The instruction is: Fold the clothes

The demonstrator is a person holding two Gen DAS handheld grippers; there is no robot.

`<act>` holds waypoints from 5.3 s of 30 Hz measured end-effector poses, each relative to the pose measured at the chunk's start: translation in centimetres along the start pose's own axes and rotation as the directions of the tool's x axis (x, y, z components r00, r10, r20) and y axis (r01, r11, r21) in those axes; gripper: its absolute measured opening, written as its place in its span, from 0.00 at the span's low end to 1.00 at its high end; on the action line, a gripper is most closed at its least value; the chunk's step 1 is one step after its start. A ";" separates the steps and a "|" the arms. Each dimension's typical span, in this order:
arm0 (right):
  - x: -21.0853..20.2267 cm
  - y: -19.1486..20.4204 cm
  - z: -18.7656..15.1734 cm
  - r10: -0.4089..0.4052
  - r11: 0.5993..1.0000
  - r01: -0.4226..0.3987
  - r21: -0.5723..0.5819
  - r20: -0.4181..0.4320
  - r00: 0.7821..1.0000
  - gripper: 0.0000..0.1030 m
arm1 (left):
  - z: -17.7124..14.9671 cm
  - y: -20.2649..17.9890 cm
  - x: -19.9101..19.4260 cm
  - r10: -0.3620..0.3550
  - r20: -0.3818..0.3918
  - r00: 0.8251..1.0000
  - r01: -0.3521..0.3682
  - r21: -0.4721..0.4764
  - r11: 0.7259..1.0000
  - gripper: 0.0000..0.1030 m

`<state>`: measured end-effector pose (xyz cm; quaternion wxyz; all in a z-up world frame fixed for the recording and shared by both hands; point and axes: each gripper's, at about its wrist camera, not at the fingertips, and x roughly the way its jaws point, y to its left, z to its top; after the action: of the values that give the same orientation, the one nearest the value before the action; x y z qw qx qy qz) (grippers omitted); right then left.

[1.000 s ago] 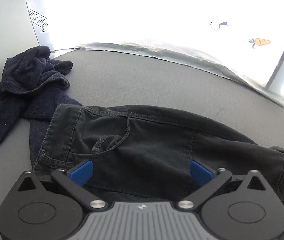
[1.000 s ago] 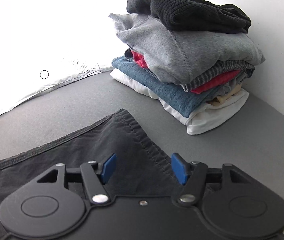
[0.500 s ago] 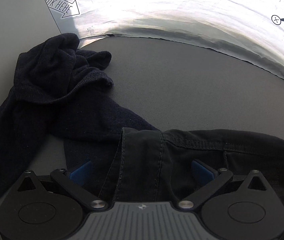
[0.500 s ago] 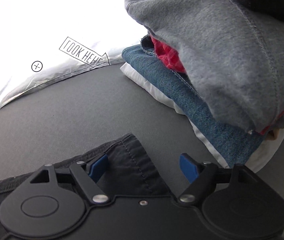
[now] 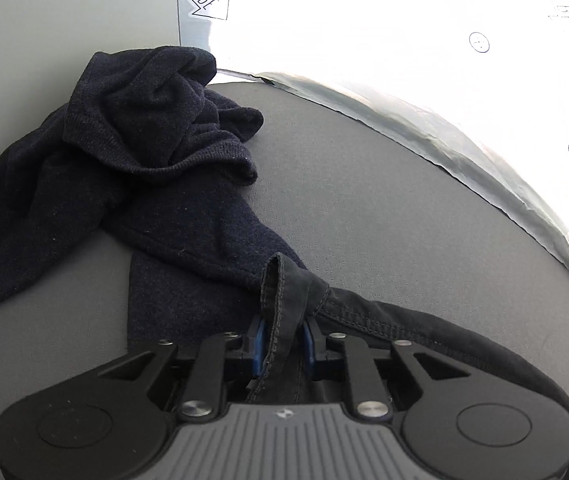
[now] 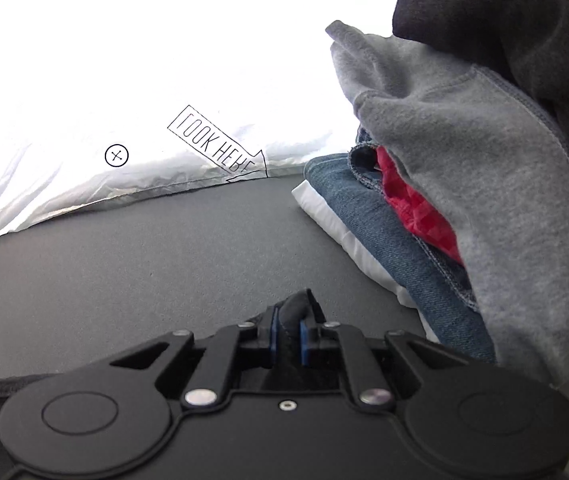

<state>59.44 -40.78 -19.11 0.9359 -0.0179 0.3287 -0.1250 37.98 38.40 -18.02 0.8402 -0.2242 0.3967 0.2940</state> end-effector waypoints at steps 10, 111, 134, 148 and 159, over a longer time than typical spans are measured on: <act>3.6 6.3 11.0 -0.002 0.982 0.030 -0.184 0.150 0.989 0.29 | 1.9 -0.7 -0.5 0.009 0.048 0.999 -0.007 -0.042 0.999 0.18; -28.5 -19.8 -30.4 0.152 0.770 -0.024 0.638 -0.146 0.977 0.95 | -29.6 -7.5 -15.0 -0.001 -0.093 0.996 0.033 0.340 0.940 1.00; -26.8 -23.5 -31.8 0.117 0.559 0.043 0.828 -0.130 0.985 0.16 | -31.1 -6.9 -16.0 -0.009 -0.059 0.998 0.027 0.315 0.949 1.00; -26.9 -22.9 -31.8 0.076 0.530 0.111 0.841 -0.178 0.981 0.09 | -27.6 0.3 -17.0 -0.068 -0.011 0.998 0.069 0.036 0.997 0.91; -27.2 -21.6 -32.0 0.018 0.530 0.147 0.835 -0.184 0.983 0.07 | -23.6 8.9 -16.1 -0.022 0.013 1.000 0.025 -0.231 0.973 0.34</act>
<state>14.31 -53.47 -25.01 0.7907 0.4355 0.3047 -0.3039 11.19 25.38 -20.22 0.8139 -0.3236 0.3526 0.3293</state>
